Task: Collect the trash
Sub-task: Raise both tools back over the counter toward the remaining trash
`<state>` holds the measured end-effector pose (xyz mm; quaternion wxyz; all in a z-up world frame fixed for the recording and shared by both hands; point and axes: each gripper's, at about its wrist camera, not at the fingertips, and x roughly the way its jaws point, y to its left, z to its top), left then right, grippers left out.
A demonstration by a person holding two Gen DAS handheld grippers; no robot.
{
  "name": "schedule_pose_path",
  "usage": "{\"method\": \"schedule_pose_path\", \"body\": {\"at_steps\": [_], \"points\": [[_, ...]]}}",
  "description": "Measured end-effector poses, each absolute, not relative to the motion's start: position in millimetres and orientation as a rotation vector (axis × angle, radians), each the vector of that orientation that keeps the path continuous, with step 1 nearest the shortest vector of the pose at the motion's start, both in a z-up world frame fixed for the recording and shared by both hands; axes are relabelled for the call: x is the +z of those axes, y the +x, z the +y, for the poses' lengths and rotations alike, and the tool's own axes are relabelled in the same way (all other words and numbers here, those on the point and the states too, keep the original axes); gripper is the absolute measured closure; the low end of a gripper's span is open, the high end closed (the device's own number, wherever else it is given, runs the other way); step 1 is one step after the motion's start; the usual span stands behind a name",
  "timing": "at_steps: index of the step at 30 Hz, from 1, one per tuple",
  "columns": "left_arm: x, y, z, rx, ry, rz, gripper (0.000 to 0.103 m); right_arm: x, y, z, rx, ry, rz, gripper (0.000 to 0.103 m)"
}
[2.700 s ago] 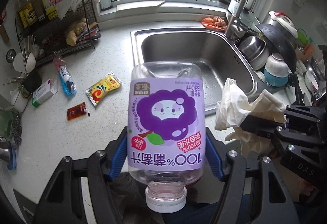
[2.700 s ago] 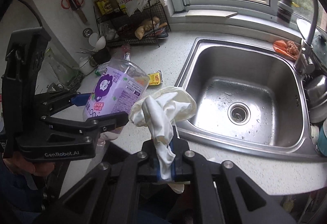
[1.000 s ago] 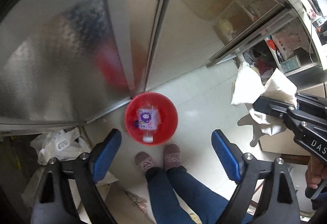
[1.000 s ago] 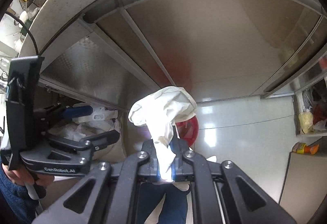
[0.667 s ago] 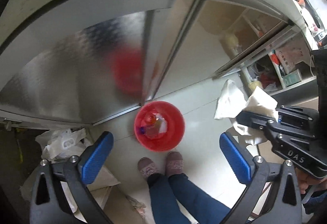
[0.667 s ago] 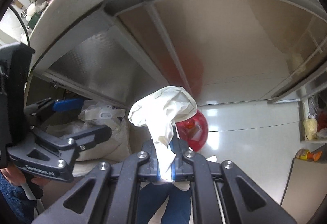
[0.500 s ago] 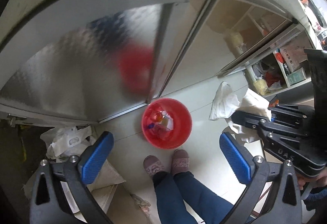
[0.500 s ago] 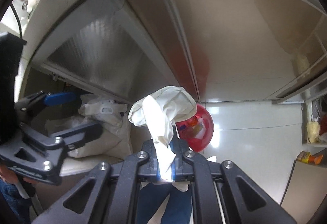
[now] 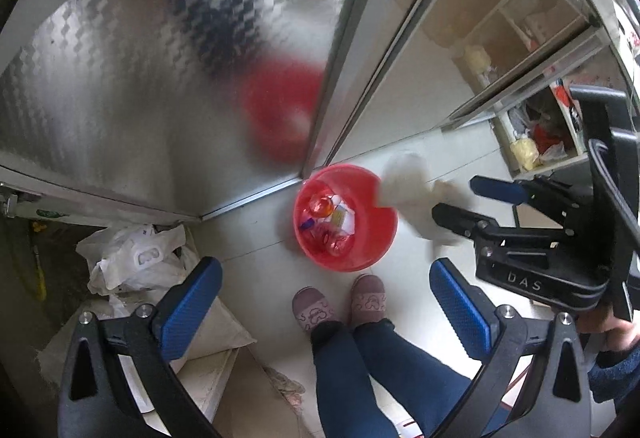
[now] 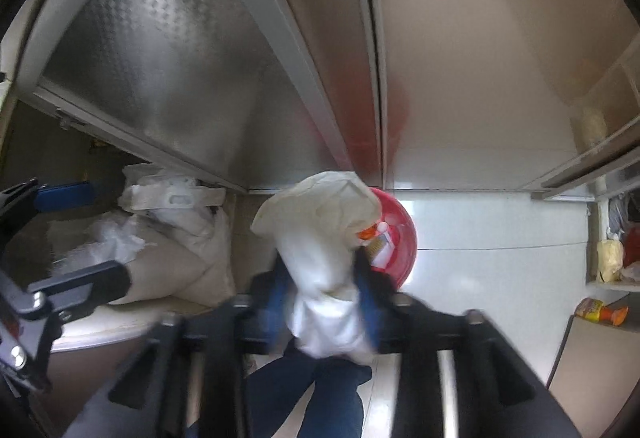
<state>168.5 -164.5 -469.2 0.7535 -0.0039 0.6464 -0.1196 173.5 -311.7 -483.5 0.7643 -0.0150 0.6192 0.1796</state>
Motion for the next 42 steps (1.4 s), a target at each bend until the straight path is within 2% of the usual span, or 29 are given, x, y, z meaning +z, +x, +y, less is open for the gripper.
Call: {"method": "schedule_pose_path", "body": {"at_steps": [5,10,13,15,21,29,42], "points": [[-461.8,164.8,-161.5,-0.253,-0.012,1.411,0.0,-479.2,165.8,-315.7,0.372,-0.023,1.341,0.037],[-434.1,163.3,-159.1,-0.254,-0.014,1.37,0.0,-447.3,157.9,-321.9,0.378,-0.008,1.311,0.031],[-408.1,163.8,-161.3,-0.249,-0.002,1.336,0.0,-417.6,154.7,-328.1,0.372,-0.005,1.279,0.027],[-387.9,163.5,-161.1,-0.249,-0.006,1.312,0.0,-396.4,154.5,-334.3,0.369,0.008,1.256,0.019],[-325.8,158.0,-161.1,-0.238,-0.011,1.246,0.0,-326.2,151.0,-343.0,0.38,-0.01,1.181,0.003],[-244.9,142.2,-163.5,-0.212,0.008,1.182,0.0,-244.4,148.1,-343.4,0.445,0.004,1.14,0.001],[-127.6,145.3,-108.0,-0.016,-0.051,1.007,0.0,-129.3,156.6,-317.7,0.528,-0.107,0.894,0.001]]}}
